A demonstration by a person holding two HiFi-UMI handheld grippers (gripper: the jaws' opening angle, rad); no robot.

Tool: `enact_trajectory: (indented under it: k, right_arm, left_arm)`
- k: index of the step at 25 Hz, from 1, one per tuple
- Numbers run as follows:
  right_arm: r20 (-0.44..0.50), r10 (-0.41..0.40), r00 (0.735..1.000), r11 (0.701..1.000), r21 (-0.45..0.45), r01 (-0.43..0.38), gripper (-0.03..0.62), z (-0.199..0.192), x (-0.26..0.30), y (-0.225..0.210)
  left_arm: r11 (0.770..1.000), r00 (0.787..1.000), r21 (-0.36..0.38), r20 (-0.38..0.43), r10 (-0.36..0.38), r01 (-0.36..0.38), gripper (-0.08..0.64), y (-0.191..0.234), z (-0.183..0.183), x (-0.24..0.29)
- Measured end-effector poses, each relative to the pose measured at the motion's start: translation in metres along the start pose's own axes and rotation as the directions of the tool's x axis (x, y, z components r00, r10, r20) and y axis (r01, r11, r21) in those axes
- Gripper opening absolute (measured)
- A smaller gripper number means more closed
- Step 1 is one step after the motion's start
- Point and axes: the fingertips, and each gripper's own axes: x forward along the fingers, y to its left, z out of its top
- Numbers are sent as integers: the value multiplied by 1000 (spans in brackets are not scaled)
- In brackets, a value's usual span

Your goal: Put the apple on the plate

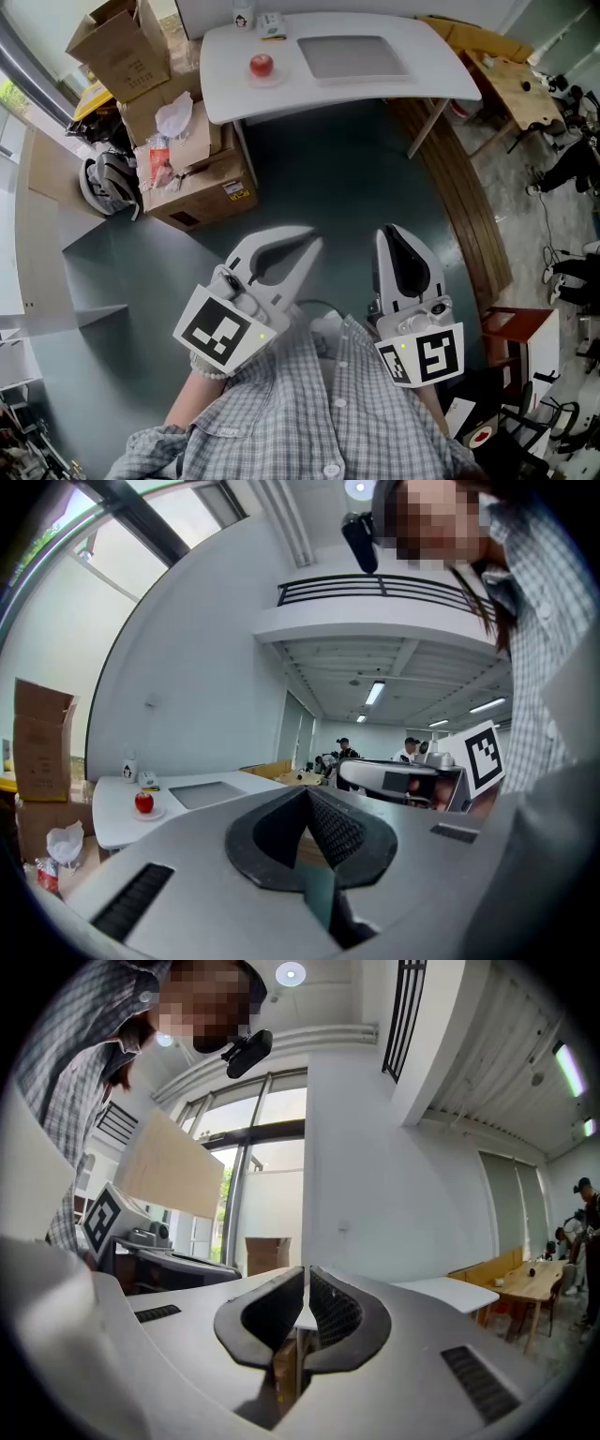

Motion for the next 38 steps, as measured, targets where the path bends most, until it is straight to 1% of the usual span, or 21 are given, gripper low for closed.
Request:
enact_trajectory:
  k: [7, 11, 14, 20, 24, 28, 30, 38]
  right_arm:
    - [1, -53, 999, 999, -3, 53, 32, -4, 5, 18]
    - [-14, -74, 997, 996, -52, 73, 32, -6, 3, 30]
    - [-28, -78, 997, 993, -88, 76, 32, -7, 1, 34]
    - [-32, -72, 997, 994, -88, 69, 32, -9, 4, 35]
    - [-21, -61, 998, 994, -95, 58, 32, -10, 8, 30]
    - [-17, -47, 999, 994, -104, 45, 32, -10, 16, 19]
    - [-15, -36, 999, 994, -102, 35, 32, -10, 22, 13]
    - [-23, 16, 1000, 994, -112, -18, 32, -13, 56, -20]
  left_arm:
    - [999, 999, 15, -2, -36, 36, 8, 14, -2, -20]
    - [998, 998, 13, -7, -58, 58, 8, 16, -5, -29]
    - [998, 998, 15, -5, -67, 68, 8, 15, -7, -32]
    - [998, 998, 11, 7, -68, 68, 8, 17, -8, -32]
    - [999, 999, 21, 16, -50, 50, 8, 20, -6, -28]
    - [1000, 1000, 1, 12, -23, 23, 8, 25, -5, -20]
    - [1000, 1000, 4, 4, -14, 14, 8, 29, -6, -13]
    - [1000, 1000, 13, 20, 17, -18, 8, 48, 6, 27]
